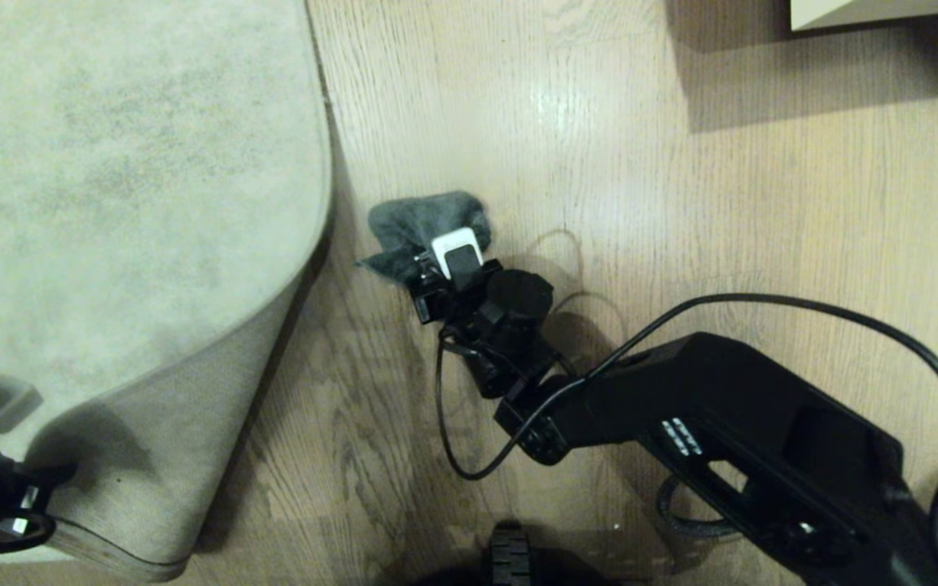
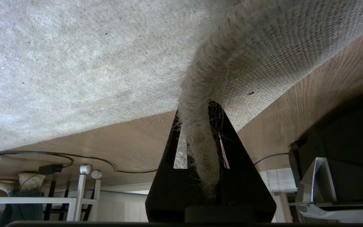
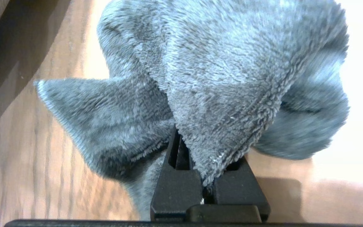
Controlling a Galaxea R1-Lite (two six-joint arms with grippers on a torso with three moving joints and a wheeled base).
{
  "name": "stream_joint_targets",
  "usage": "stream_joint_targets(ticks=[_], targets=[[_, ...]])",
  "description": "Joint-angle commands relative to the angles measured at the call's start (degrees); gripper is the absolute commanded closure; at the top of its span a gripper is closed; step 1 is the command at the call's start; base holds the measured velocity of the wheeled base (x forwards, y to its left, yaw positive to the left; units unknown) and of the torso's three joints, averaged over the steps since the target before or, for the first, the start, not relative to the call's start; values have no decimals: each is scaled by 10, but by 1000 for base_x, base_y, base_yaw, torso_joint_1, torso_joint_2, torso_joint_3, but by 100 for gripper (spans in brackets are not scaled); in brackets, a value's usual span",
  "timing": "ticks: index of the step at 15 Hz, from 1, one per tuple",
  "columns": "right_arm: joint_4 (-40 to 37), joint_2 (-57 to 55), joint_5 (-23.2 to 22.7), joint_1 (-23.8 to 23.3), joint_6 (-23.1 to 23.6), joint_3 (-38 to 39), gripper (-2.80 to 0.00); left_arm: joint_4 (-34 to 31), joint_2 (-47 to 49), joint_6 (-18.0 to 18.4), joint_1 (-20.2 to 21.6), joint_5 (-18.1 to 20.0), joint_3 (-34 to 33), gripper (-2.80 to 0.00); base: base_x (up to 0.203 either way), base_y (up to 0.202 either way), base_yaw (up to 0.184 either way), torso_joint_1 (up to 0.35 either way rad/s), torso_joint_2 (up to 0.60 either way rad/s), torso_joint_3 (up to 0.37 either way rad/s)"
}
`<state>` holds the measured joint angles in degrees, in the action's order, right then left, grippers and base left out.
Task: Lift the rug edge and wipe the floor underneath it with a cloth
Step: Wipe the floor under the carpet with a rag
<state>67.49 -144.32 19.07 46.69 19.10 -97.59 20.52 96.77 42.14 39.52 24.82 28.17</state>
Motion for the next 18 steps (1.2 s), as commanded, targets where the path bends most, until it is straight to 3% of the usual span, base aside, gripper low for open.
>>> stream_joint_targets(ticks=[1, 7, 9, 18], targets=[[4, 81, -2, -5, -1, 90, 0, 1, -1, 2, 0, 1, 0, 0, 0, 0, 0, 0, 0, 0], [22, 225, -4, -65, -36, 356, 0, 1, -1, 3, 0, 1, 1, 0, 0, 0, 0, 0, 0, 0], [26, 270, -5, -116, -40, 408, 0, 1, -1, 3, -1, 1, 0, 0, 0, 0, 0, 0, 0, 0], [17, 480, -2, -250, -31, 642, 0, 1, 0, 4, -4, 2, 0, 0, 0, 0, 0, 0, 0, 0]])
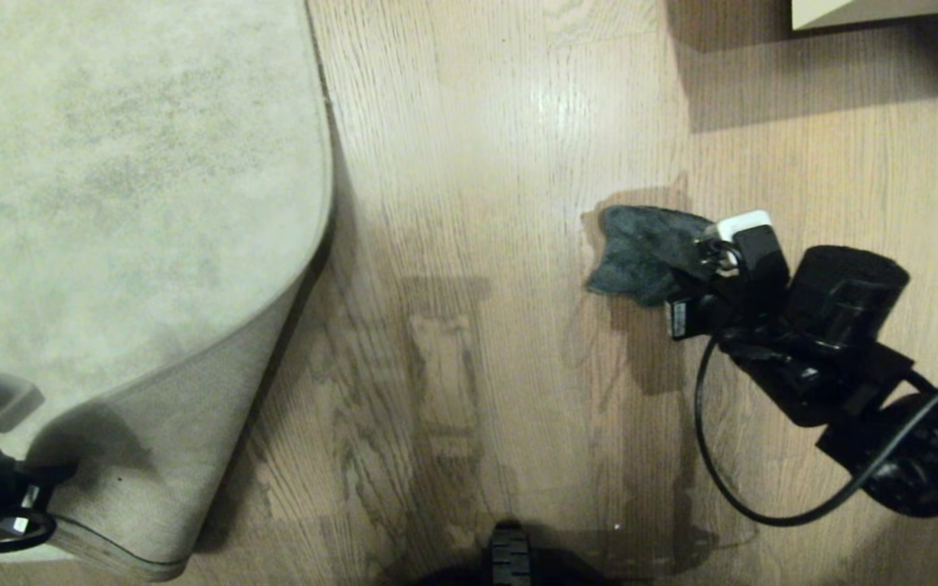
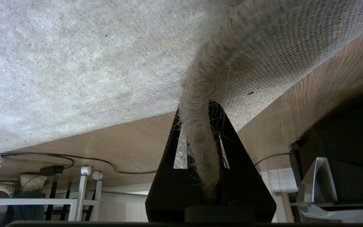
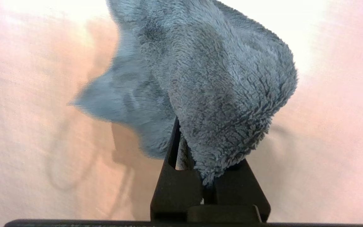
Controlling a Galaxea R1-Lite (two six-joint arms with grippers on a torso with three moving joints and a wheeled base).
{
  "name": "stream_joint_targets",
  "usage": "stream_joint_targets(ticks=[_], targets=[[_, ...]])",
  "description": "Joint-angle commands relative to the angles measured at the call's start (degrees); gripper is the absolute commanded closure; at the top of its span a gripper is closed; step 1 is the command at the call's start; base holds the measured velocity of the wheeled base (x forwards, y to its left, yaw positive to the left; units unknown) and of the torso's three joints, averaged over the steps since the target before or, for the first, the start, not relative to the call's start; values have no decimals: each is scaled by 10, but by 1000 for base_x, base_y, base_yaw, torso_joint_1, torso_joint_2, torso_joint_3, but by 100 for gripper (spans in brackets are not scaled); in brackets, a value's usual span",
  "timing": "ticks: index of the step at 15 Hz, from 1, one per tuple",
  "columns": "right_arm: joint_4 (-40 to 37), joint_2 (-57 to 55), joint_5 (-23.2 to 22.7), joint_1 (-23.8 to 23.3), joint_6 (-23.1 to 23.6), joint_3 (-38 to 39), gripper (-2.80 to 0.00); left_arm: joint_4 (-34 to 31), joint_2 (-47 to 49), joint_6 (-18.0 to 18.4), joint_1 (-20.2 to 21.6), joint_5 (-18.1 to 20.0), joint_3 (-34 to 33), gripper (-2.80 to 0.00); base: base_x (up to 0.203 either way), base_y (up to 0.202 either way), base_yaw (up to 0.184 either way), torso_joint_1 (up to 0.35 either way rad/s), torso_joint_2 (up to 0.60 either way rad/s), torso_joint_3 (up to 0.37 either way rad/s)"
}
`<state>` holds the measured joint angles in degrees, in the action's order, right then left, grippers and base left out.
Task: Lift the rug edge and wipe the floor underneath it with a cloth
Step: Wipe the floor under the carpet with a rag, then lay down the carpet
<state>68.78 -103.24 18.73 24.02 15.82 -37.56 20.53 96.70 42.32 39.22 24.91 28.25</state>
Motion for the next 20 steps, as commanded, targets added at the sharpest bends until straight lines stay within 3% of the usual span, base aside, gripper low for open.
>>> stream_joint_targets(ticks=[1, 11, 16, 20], targets=[[3, 97, 2, -38, 1, 71, 0, 1, 1, 2, -2, 1, 0, 0, 0, 0, 0, 0, 0, 0], [-5, 348, 2, -148, -1, 292, 0, 1, 4, 2, -6, 1, -1, 0, 0, 0, 0, 0, 0, 0], [-7, 445, 2, -157, -11, 371, 0, 1, 4, 2, -13, 1, 0, 0, 0, 0, 0, 0, 0, 0], [-117, 565, 1, -157, -31, 375, 0, 1, 7, 2, -14, 1, 0, 0, 0, 0, 0, 0, 0, 0]])
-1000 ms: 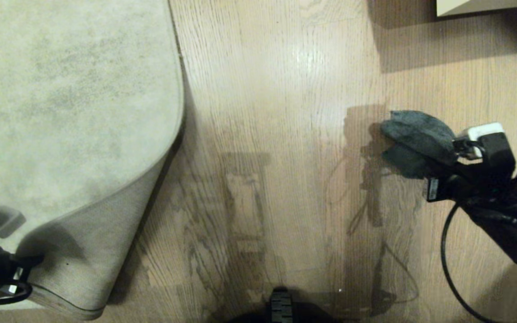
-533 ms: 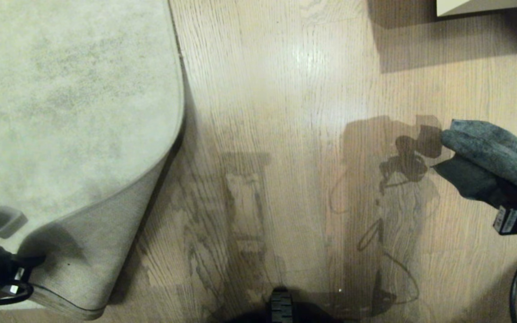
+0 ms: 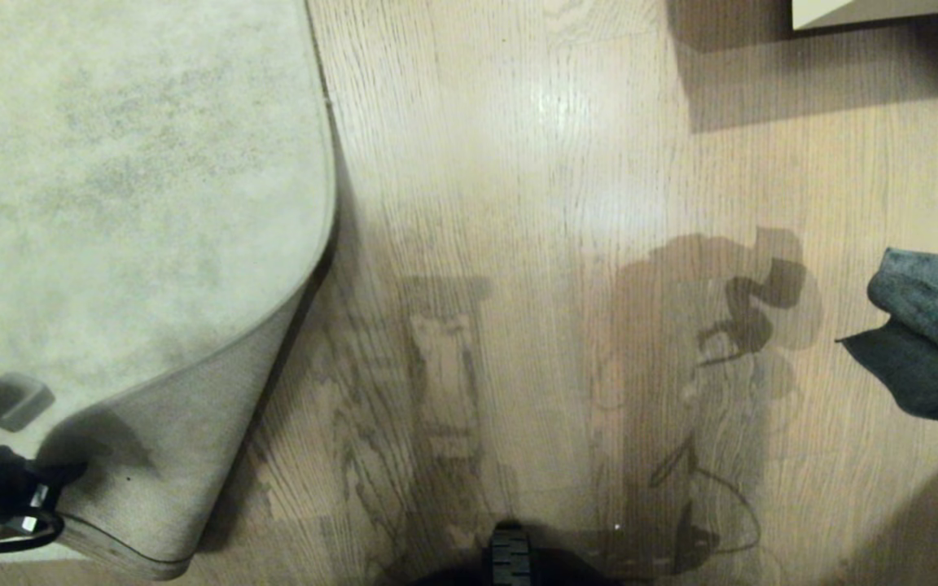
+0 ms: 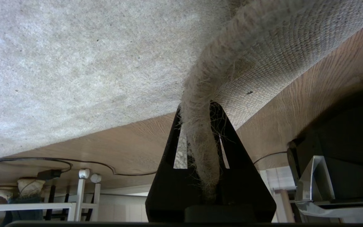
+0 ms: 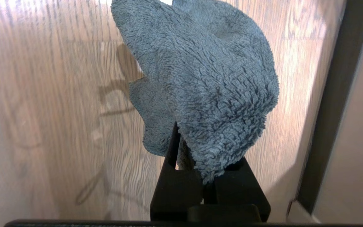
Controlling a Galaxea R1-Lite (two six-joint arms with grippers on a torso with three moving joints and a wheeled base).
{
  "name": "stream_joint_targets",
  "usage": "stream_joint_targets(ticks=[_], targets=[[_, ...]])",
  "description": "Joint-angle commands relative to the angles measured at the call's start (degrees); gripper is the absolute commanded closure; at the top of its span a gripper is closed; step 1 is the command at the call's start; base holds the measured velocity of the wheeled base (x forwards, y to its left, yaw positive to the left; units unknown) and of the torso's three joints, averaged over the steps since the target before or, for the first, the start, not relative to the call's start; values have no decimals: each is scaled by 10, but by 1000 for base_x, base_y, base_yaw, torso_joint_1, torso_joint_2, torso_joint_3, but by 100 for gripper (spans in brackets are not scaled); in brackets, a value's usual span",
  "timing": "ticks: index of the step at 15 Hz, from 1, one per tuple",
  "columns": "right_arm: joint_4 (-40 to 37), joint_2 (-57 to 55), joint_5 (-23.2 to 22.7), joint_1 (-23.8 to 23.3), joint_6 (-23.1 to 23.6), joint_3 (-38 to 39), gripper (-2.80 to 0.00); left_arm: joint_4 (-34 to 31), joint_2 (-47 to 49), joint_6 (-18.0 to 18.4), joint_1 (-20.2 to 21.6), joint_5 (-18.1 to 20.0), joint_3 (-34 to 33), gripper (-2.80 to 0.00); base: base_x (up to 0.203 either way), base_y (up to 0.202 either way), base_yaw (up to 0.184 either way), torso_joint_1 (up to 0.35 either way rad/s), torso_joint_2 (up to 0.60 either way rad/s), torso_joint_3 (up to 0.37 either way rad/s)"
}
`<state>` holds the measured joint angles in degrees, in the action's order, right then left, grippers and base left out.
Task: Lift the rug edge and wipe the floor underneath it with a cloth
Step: Lay down the carpet
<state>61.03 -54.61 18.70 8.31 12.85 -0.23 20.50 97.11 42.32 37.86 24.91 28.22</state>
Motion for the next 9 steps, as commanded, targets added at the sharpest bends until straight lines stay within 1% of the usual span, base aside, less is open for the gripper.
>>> stream_joint_targets(ticks=[1, 4, 5, 6, 7, 8, 9], targets=[[-89, 127, 1, 0, -4, 2, 0, 1, 5, 2, -1, 1, 0, 0, 0, 0, 0, 0, 0, 0], [-268, 315, 2, 0, -8, 2, 0, 2, 10, 2, -1, 1, 3, 0, 0, 0, 0, 0, 0, 0], [-307, 360, 1, 1, -9, 2, 0, 2, 11, 2, -1, 1, 4, 0, 0, 0, 0, 0, 0, 0], [-347, 385, -10, 1, -11, 2, 0, 2, 11, 2, -1, 1, 4, 0, 0, 0, 0, 0, 0, 0], [-396, 393, -44, 1, -22, 2, 0, 2, 13, 2, -3, 1, 4, 0, 0, 0, 0, 0, 0, 0], [-443, 388, -97, 1, -44, 2, 0, 2, 13, 2, -6, 1, 4, 0, 0, 0, 0, 0, 0, 0], [-482, 386, -119, 1, -67, 2, 0, 2, 14, 2, -8, 1, 4, 0, 0, 0, 0, 0, 0, 0]])
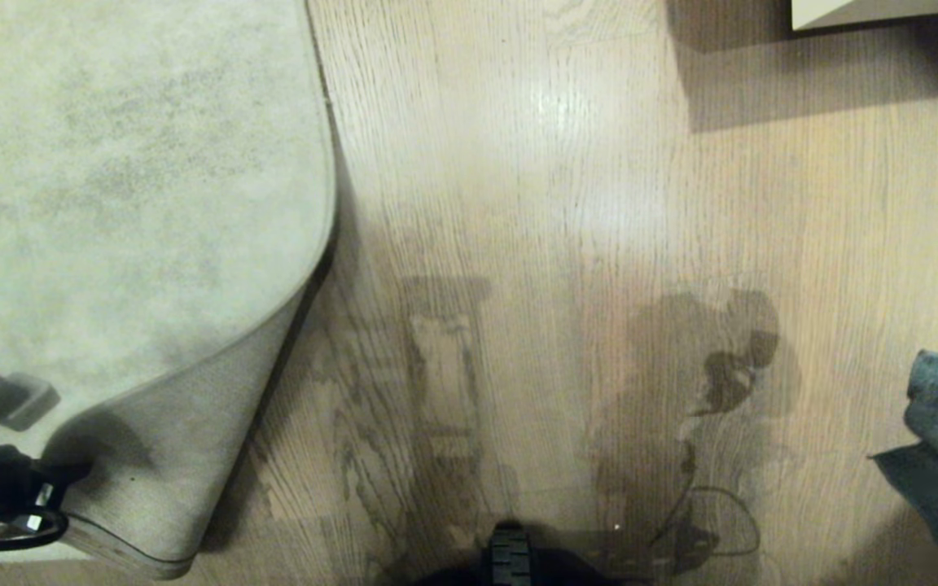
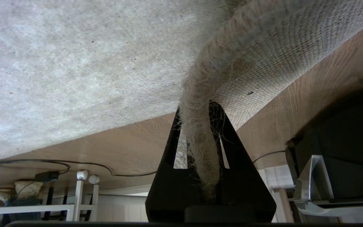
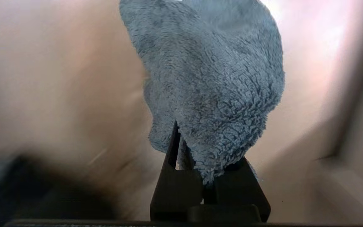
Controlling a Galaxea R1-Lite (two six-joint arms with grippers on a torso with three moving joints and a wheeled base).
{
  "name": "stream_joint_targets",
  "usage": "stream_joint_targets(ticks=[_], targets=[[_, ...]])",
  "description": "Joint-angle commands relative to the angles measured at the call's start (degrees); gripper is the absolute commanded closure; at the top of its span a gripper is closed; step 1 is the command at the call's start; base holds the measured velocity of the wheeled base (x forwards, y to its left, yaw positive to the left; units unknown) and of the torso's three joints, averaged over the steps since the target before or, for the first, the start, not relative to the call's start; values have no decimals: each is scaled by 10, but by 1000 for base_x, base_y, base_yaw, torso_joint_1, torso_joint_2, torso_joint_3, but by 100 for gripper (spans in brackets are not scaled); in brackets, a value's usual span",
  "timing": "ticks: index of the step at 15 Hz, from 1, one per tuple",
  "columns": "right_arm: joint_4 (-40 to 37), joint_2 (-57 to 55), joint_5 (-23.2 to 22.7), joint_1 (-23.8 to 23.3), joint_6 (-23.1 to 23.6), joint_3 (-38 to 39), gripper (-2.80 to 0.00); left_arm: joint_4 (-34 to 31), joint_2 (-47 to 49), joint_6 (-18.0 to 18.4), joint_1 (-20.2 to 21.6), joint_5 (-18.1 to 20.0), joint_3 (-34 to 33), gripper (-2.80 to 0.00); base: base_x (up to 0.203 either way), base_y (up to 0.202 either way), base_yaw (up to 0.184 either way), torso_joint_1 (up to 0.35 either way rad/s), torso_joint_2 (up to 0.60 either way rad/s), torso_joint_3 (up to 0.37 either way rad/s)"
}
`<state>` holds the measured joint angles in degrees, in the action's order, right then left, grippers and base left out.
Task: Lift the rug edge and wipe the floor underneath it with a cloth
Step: Lay down the carpet
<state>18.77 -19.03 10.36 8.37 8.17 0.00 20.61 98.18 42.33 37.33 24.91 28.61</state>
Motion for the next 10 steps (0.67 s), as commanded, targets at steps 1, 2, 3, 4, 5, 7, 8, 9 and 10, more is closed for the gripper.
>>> stream_joint_targets(ticks=[1, 2, 3, 4, 5, 7, 8, 9, 10], targets=[[-106, 29, -48, 1, -36, 0, 0, 1, 3, 1, -4, 1, 1, 0, 0, 0, 0, 0, 0, 0], [-149, 29, -66, 1, -54, 0, 0, 1, 4, 1, -8, 1, 1, 0, 0, 0, 0, 0, 0, 0], [-180, 28, -88, 1, -70, 0, 0, 1, 4, 1, -9, 1, 0, 0, 0, 0, 0, 0, 0, 0], [-185, 28, -91, 1, -75, 0, 0, 1, 4, 1, -9, 1, 1, 0, 0, 0, 0, 0, 0, 0], [-185, 28, -90, 1, -75, 0, 0, 1, 3, 1, -9, 1, 1, 0, 0, 0, 0, 0, 0, 0], [-185, 28, -90, 1, -76, 0, 0, 1, 2, 1, -9, 1, 1, 0, 0, 0, 0, 0, 0, 0], [-185, 28, -91, 1, -76, 0, 0, 1, 2, 1, -9, 1, -1, 0, 0, 0, 0, 0, 0, 0], [-185, 28, -91, 1, -76, 0, 0, 1, 2, 1, -9, 1, -3, 0, 0, 0, 0, 0, 0, 0], [-185, 28, -90, 1, -76, 0, 0, 1, 3, 1, -10, 1, -5, 0, 0, 0, 0, 0, 0, 0]])
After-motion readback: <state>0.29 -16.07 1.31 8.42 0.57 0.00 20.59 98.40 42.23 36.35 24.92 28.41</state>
